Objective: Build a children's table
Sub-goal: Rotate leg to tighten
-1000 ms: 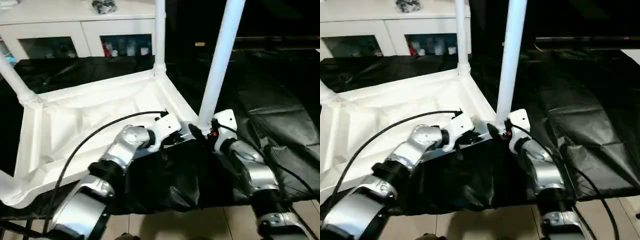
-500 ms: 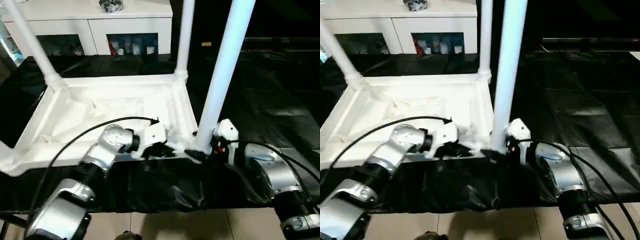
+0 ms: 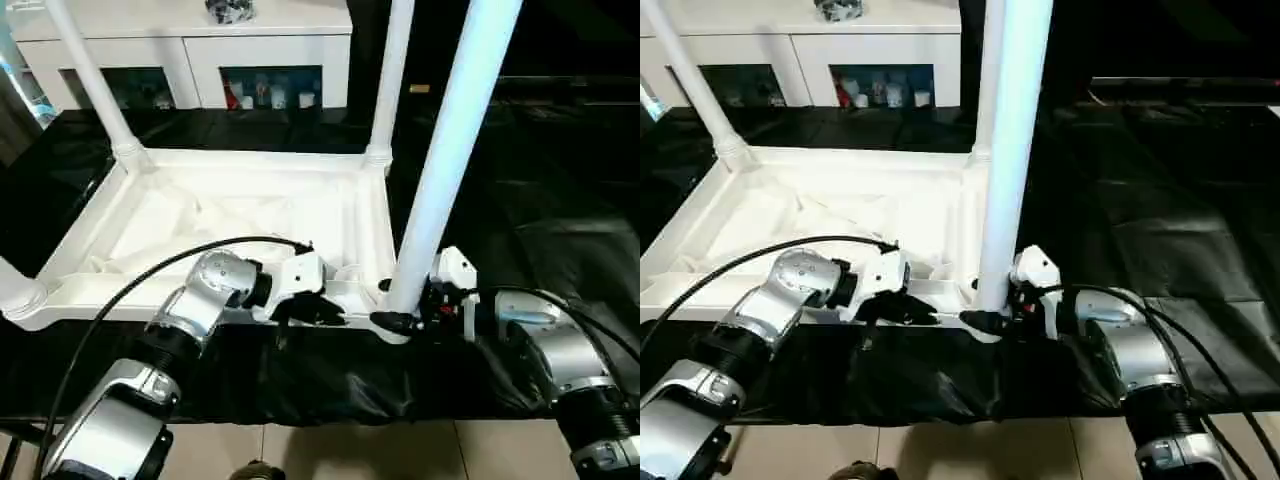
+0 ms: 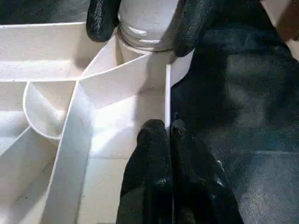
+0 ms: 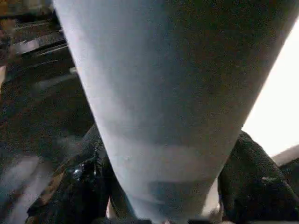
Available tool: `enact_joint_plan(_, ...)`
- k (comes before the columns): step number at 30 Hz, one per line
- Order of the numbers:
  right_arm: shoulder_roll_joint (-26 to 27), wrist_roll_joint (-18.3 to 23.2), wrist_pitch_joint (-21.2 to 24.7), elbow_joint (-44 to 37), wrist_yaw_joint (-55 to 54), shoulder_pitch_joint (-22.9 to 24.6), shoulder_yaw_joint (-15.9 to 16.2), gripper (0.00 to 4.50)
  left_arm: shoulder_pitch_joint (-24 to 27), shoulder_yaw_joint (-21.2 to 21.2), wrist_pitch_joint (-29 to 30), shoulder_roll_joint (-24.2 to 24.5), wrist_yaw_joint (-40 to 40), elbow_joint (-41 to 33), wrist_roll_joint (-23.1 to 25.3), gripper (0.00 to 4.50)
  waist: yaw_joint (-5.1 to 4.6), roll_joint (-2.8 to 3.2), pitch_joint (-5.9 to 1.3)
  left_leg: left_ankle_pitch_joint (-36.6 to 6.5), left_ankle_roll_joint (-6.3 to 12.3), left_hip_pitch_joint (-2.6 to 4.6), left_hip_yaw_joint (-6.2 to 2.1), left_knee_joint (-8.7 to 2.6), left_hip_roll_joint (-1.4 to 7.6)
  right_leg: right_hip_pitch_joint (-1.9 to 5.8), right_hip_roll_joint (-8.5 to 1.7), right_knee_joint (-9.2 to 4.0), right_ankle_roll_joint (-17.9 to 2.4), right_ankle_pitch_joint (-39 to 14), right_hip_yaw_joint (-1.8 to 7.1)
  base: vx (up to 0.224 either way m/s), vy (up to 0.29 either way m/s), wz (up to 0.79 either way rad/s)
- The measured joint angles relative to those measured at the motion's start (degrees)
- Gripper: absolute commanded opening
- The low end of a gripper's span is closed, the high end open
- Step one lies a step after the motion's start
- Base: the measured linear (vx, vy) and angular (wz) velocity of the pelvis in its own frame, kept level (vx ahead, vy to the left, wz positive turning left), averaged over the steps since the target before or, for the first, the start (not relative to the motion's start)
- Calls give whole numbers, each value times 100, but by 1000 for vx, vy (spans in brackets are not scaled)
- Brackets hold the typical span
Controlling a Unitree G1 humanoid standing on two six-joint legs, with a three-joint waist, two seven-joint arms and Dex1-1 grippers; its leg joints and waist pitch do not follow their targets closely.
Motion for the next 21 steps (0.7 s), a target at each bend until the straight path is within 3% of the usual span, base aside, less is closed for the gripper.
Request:
enact_joint_plan(5, 635, -275, 131, 342, -1765, -207, -374, 261, -197, 100, 360, -377, 1025, 278, 217, 0, -160, -2, 2, 0, -1, 10, 0, 2, -6, 4, -2, -9, 2, 0, 6, 0, 0, 0)
enact_joint_plan(11, 1312, -570, 229, 583, -3688, -424, -774, 261, -325, 186, 809, -991, 2158, 432, 420, 0, -235, 4, -3, 0, 0, 11, 0, 0, -25, 6, -17, -11, 3, 1, 10, 0, 0, 0)
enact_joint_plan(14, 1479, -574, 169, 634, -4036, -453, -902, 261, -329, 201, 821, -1113, 2320, 472, 432, 0, -235, 6, -4, 0, 0, 7, 0, -1, -26, 7, -20, -13, -3, 4, 9, 0, 0, 0)
enact_joint_plan(15, 1499, -573, 153, 636, -4062, -453, -927, 316, -329, 203, 818, -1123, 2330, 472, 432, 0, -234, 6, -5, 0, 0, 6, 0, -1, -26, 8, -20, -14, -8, 7, 9, 0, 0, 0)
enact_joint_plan(21, 1427, -561, 85, 634, -3733, -452, -914, 375, -326, 179, 670, -1049, 2224, 466, 433, 0, -246, 9, -2, -1, 2, -1, 0, -6, -26, 2, -20, -14, -3, 4, 6, 0, 0, 0)
